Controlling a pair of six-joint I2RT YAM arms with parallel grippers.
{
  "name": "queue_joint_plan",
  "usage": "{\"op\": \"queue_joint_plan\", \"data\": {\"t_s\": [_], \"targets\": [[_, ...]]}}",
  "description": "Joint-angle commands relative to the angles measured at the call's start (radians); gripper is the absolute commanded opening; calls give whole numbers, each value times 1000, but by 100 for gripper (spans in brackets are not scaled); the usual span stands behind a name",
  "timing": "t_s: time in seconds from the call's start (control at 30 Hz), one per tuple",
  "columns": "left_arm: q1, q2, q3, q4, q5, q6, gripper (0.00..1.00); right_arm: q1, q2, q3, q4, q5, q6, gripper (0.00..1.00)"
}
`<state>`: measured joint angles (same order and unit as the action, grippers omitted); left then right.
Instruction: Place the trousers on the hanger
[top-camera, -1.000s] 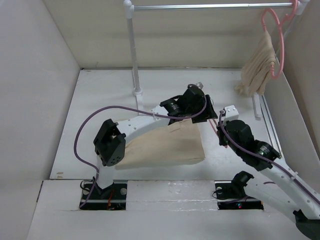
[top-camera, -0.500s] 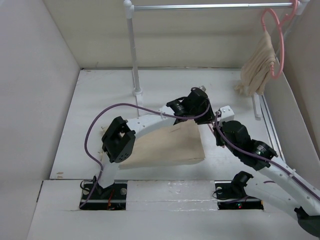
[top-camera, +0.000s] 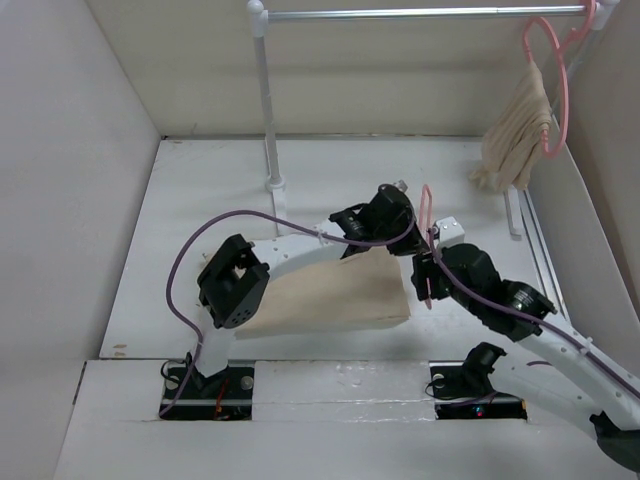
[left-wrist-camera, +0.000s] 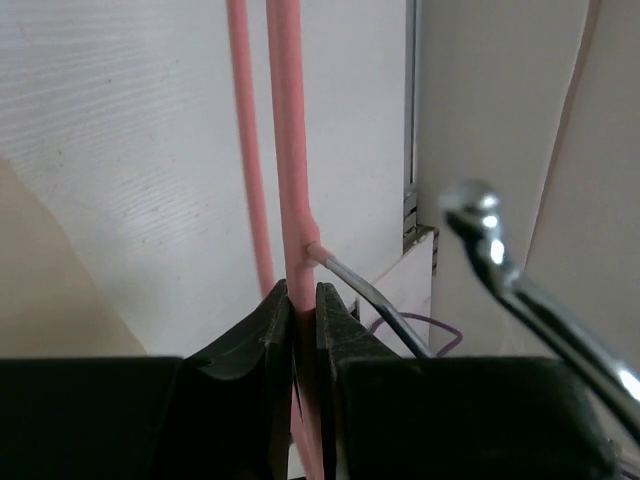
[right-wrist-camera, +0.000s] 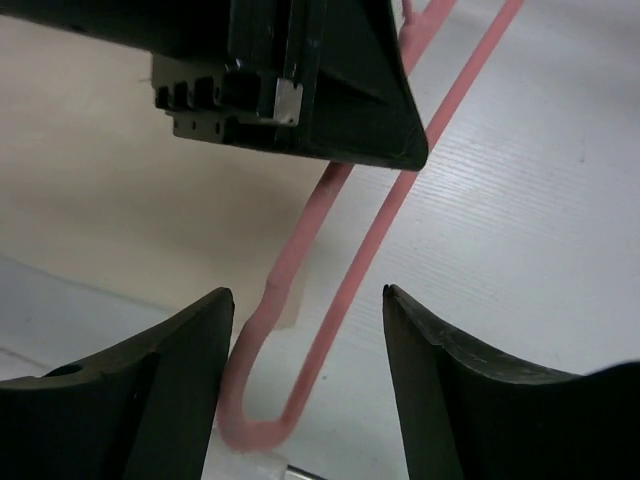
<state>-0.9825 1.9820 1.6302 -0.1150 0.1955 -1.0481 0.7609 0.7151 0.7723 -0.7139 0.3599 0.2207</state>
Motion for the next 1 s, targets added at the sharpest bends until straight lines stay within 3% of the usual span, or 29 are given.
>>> {"op": "queue_joint_plan", "data": {"t_s": [0.0, 0.07, 0.13, 0.17, 0.2, 0.3, 0.57, 0.7, 0.87, 0.93, 0.97], "targets": [[-1, -89, -116, 98, 21, 25, 0, 0, -54, 85, -38, -82, 45, 67], [-1, -106, -160, 144, 12, 11, 0, 0, -66, 99, -39, -105, 55, 67], [-1, -124, -222, 172, -1, -3, 0, -12, -74, 105, -47, -121, 65, 50], [-1, -129, -245, 214, -1, -9, 0, -23, -77, 101, -47, -124, 75, 40], [-1, -146, -319, 257, -2, -38, 0, -47, -74, 81, -27, -153, 81, 7], [-1, -167, -401, 325, -7, -73, 0, -87, -40, 33, 36, -212, 82, 0], [-34, -253, -602, 500, -74, -144, 0, -271, 78, -139, 304, -438, 57, 2], [-54, -270, -678, 590, -111, -205, 0, -393, 182, -199, 421, -645, 33, 4], [-91, -232, -682, 635, -185, -242, 0, -423, 239, -185, 462, -662, -27, 8], [-114, -195, -698, 676, -260, -294, 0, -477, 279, -151, 459, -721, -37, 18], [-114, -195, -698, 676, -260, -294, 0, -477, 279, -151, 459, -722, -37, 18]]}}
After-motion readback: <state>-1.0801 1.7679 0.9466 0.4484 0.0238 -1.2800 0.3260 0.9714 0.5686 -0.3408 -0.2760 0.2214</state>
